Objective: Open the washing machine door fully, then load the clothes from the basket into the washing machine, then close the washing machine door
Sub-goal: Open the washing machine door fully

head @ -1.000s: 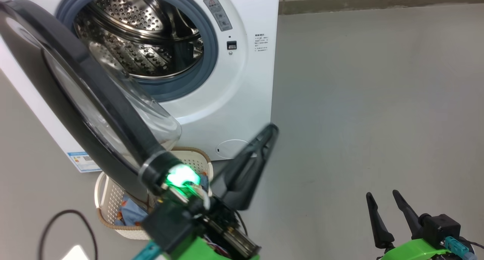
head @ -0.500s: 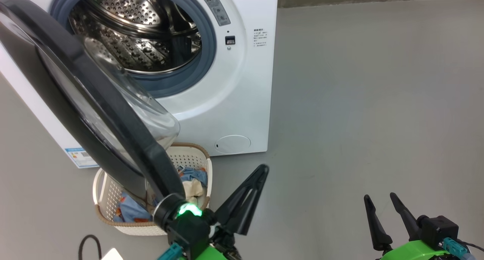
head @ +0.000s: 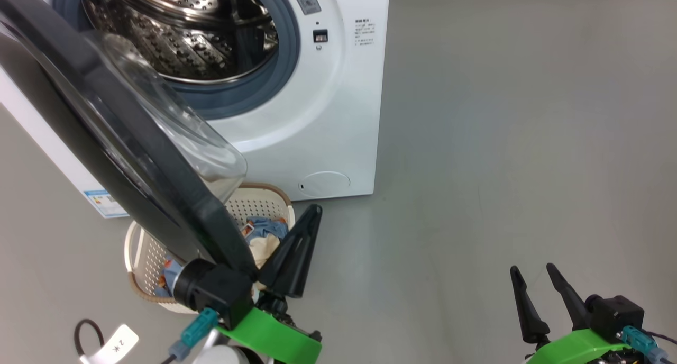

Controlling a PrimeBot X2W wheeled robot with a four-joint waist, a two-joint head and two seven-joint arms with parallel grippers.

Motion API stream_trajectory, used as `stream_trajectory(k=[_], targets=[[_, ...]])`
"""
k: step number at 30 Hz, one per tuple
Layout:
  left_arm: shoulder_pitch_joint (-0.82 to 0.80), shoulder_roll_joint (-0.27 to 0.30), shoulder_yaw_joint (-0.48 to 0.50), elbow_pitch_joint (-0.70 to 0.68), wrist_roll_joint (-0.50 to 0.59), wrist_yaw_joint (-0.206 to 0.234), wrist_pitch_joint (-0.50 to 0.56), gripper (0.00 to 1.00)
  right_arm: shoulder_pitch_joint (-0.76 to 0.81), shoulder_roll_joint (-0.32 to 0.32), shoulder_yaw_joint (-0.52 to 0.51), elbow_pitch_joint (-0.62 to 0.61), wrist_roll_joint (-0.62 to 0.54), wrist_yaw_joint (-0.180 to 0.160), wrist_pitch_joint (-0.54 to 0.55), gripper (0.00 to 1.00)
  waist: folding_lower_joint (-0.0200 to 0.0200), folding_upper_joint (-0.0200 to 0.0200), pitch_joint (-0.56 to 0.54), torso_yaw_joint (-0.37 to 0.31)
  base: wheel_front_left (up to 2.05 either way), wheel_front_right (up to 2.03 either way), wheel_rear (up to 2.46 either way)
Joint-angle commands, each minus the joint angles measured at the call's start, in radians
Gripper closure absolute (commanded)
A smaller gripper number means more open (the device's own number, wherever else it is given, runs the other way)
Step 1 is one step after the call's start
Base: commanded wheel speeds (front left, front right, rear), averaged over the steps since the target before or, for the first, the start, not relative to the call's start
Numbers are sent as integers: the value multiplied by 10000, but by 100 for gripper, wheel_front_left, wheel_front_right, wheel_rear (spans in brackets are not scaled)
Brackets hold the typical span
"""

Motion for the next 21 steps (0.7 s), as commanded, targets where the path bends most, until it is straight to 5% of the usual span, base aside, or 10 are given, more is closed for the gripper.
stream_trajectory(k=[1, 21], targets=[[-415, 28, 387, -174, 39, 71, -23, 100, -340, -113, 223, -219, 36, 100, -120, 0, 0, 0, 107, -11, 0, 0, 0], [-561, 28, 890, 706, 103, 599, -23, 100, -714, -86, 209, -175, 174, 100, -120, 0, 0, 0, 679, 399, 0, 0, 0]])
